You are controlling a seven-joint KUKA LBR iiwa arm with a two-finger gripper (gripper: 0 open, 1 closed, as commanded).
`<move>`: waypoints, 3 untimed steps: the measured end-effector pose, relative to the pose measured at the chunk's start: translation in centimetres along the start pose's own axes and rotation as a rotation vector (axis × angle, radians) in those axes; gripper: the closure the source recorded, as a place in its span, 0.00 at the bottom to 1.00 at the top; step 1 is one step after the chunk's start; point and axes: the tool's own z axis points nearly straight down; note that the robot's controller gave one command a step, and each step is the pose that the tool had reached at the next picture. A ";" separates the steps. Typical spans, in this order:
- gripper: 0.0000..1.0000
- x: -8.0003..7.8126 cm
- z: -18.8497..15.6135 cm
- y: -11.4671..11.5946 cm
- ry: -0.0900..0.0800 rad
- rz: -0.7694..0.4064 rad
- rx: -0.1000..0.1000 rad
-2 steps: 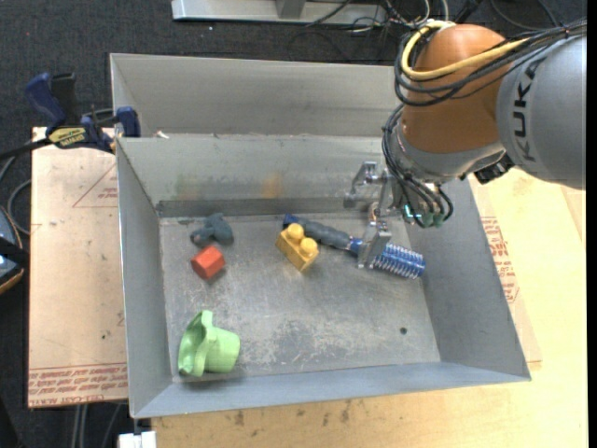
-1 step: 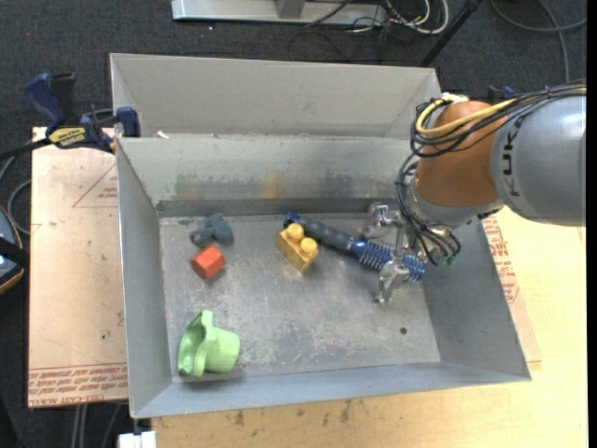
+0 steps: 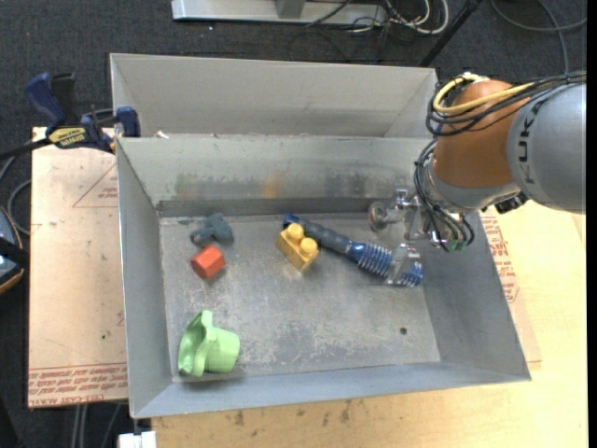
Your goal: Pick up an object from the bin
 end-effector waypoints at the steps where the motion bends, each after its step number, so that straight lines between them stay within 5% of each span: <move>1: 0.00 1.0 -0.5 0.8 0.005 0.091 -0.001; 2: 0.00 1.8 2.6 1.2 0.000 0.339 -0.001; 3: 0.00 1.7 2.4 1.2 0.002 0.336 0.001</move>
Offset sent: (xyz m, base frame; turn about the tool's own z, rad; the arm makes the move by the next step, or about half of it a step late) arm -0.0102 0.0078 0.0051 0.0924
